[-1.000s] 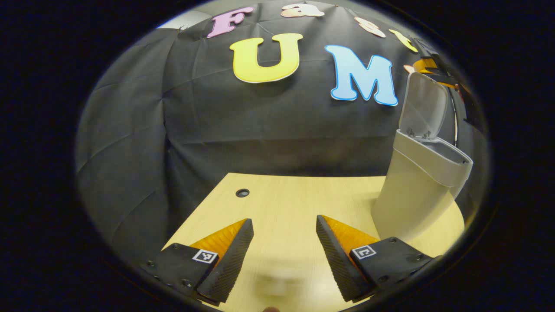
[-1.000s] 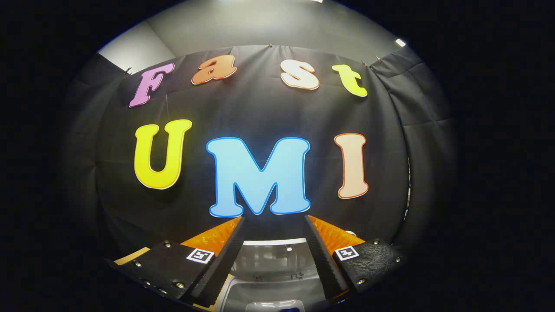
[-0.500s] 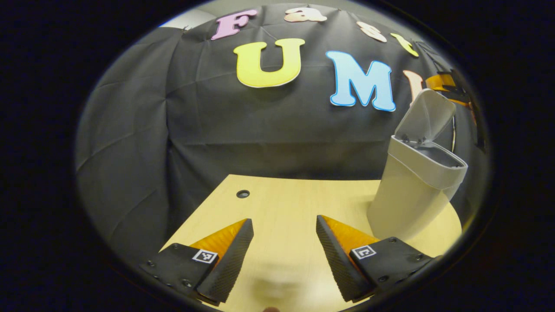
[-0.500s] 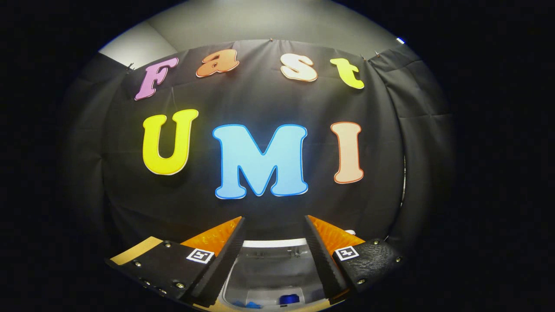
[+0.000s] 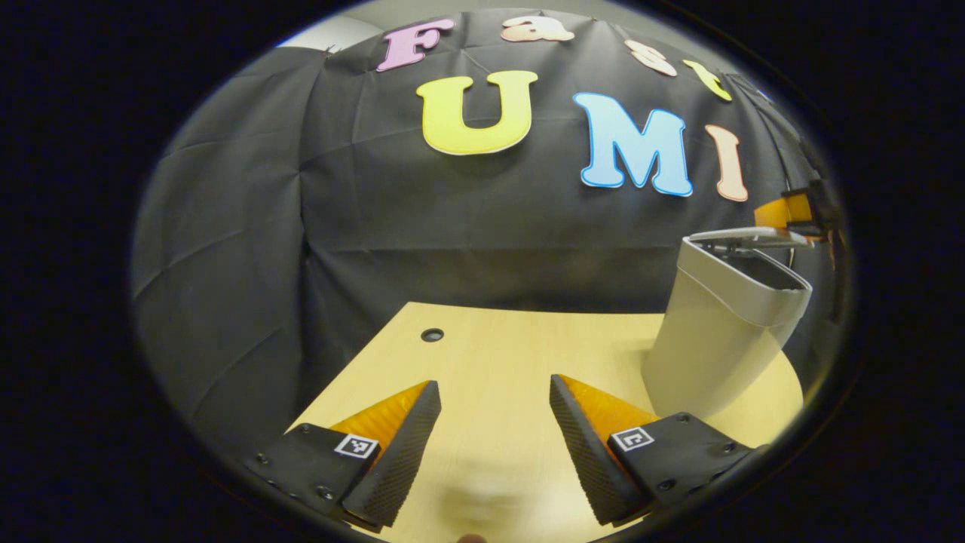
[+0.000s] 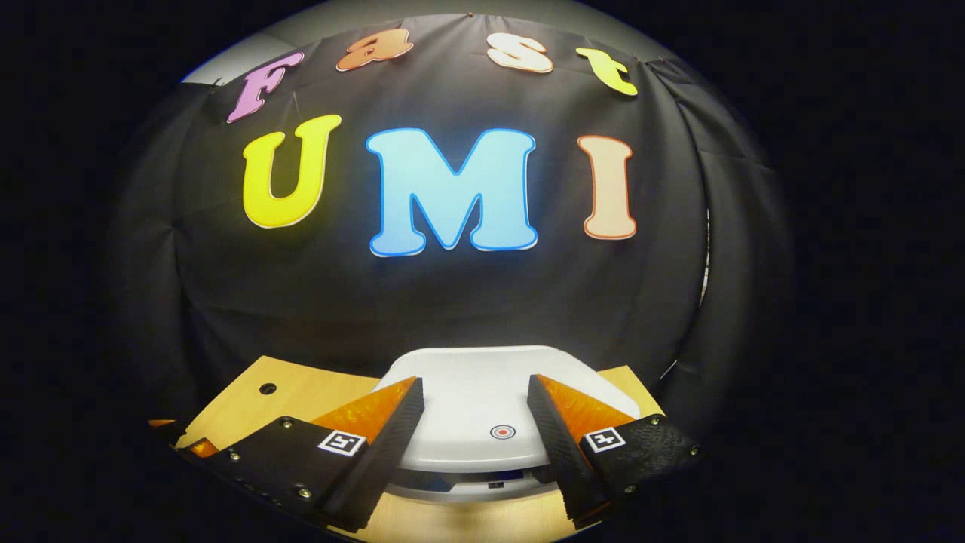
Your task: Press the lid of the desktop garbage bin to open it, pick up the crumpled paper on the desktop and throw it into the bin, then pick up the pop can on the desktop and drop it into the bin, and finally close the garbage bin lid.
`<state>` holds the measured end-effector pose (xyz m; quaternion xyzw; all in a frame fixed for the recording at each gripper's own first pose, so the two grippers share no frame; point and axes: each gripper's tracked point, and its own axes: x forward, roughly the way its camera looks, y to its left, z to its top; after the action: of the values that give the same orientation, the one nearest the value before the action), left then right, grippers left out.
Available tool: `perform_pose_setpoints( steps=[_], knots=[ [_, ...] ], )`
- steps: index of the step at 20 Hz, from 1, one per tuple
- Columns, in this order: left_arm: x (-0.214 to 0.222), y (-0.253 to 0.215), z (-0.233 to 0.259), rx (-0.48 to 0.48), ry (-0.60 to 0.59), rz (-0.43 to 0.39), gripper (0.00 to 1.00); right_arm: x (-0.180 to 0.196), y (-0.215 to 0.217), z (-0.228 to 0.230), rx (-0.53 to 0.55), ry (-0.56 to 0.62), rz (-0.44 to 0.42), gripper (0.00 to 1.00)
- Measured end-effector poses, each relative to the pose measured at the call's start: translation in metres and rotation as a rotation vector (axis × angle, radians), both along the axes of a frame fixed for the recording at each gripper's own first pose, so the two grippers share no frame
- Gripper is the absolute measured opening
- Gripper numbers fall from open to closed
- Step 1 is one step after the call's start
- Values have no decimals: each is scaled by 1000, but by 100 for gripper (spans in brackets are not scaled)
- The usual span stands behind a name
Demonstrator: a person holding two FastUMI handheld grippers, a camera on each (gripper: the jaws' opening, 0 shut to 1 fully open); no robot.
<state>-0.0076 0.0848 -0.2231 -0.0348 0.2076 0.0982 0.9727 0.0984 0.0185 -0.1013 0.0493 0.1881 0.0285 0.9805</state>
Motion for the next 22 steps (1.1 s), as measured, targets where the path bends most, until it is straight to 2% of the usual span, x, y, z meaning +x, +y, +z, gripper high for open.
perform_pose_setpoints(
  steps=[4,6,8,22],
  knots=[
    [-5,6,-1,11,6,17,96,-11,5,-22,-16,40,16,90],
    [-7,6,-1,11,9,24,100,-15,9,-31,-17,67,35,90],
    [-7,5,-2,12,13,26,100,-15,9,-33,-30,51,39,96],
    [-6,-17,2,15,9,-13,100,-18,10,-36,4,-47,24,96]
  ],
)
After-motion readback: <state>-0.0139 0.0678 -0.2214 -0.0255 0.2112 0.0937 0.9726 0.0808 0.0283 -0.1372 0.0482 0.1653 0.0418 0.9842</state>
